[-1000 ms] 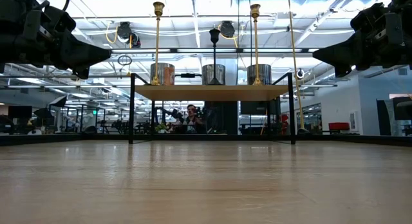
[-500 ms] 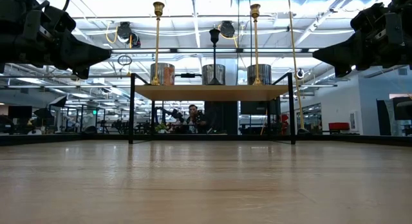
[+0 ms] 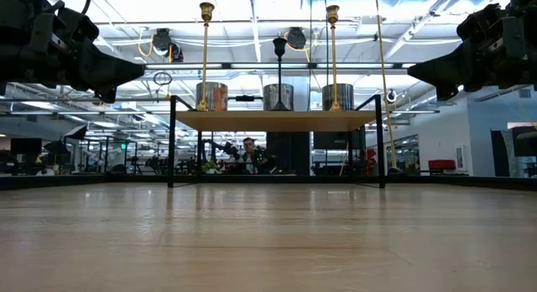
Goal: Pick & Place candle stick holders
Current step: Return to Home Position
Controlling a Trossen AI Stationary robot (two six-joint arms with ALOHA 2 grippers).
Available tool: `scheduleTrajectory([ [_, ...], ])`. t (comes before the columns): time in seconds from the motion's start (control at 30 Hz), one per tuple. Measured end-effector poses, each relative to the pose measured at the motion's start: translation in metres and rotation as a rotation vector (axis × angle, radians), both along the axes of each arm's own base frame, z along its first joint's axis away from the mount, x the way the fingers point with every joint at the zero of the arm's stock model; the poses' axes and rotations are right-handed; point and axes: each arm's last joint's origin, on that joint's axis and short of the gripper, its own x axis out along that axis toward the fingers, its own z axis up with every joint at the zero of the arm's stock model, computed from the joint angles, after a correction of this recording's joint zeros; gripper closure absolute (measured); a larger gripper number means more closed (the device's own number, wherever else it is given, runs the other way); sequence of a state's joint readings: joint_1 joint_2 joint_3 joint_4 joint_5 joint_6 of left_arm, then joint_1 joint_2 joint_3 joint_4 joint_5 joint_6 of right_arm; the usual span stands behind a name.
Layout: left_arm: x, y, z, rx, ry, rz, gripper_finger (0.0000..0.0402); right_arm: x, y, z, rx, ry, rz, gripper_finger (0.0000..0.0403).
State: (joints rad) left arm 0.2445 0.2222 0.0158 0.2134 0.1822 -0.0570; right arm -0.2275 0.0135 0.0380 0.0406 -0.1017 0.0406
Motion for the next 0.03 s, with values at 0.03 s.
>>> scheduleTrajectory([
  [0.03,0.0000,0.0000,0.0000,0.000,0.000,0.000,0.0371,0.0000,0.0000,0.0000,0.000,0.000,0.000,0.0396],
])
